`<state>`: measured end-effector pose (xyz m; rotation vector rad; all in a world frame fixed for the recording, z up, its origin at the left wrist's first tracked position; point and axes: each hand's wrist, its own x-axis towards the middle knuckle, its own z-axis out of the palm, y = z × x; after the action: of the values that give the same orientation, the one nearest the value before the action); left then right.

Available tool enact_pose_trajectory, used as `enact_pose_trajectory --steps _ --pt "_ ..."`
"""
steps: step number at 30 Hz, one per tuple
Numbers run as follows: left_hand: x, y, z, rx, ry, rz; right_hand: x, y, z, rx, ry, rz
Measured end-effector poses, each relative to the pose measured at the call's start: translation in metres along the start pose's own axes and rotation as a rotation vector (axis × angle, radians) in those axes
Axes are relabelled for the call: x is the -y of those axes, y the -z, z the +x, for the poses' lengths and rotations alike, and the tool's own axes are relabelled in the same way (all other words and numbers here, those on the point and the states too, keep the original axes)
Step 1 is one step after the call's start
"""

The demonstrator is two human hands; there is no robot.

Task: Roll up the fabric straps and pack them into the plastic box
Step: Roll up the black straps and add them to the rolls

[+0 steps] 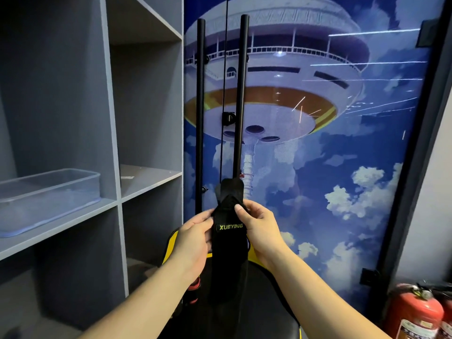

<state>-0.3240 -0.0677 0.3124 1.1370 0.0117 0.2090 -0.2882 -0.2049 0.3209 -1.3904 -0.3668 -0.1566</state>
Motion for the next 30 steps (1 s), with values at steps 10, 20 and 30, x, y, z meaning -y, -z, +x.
enact_pose_trajectory --steps 10,20,30 --pt "0.003 -0.002 0.003 -0.004 -0.037 0.09 -0.002 0.001 0.0 -0.16 0.013 0.003" --pt "0.008 0.001 0.007 -0.036 -0.076 0.121 -0.005 0.006 0.0 -0.221 0.021 -0.002" --pt "-0.003 -0.011 0.0 -0.037 -0.142 0.061 -0.003 -0.009 -0.015 -0.233 0.45 -0.637"
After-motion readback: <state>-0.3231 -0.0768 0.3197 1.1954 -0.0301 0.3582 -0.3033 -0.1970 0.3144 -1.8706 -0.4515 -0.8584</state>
